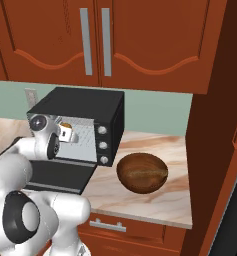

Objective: Pick up the heated bread from the toaster oven and place it in the bowl. Then move the bread bowl to the dining counter.

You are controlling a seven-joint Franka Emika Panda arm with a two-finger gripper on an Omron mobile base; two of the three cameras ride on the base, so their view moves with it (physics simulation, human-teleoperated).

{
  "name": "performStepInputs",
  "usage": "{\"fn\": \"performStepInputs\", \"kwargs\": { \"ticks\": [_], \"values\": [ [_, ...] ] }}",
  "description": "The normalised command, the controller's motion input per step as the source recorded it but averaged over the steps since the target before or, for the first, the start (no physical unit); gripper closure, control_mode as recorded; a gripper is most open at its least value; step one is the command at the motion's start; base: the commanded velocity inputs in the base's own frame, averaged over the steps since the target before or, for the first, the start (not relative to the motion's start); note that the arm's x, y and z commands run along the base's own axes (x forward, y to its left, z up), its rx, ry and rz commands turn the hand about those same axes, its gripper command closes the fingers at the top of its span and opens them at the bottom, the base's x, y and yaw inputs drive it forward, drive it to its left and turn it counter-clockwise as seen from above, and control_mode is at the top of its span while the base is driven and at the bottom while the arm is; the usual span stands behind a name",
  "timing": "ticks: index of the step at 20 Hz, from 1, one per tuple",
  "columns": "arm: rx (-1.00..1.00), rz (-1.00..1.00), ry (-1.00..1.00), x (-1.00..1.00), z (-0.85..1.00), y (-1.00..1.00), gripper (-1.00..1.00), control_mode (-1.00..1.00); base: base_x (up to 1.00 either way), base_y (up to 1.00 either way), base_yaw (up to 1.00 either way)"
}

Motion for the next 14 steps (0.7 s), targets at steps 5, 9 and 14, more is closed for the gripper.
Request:
{"fn": "performStepInputs", "kwargs": {
  "ticks": [5,9,14],
  "values": [
    [0.0,0.0,0.0,0.34,-0.24,0.0,-1.0,-1.0,0.0,0.0,0.0],
    [-0.02,0.0,0.0,0.28,-0.28,0.0,-1.0,-1.0,0.0,0.0,0.0],
    [-0.02,0.0,0.0,0.21,-0.25,0.0,-1.0,-1.0,0.0,0.0,0.0]
  ]
}}
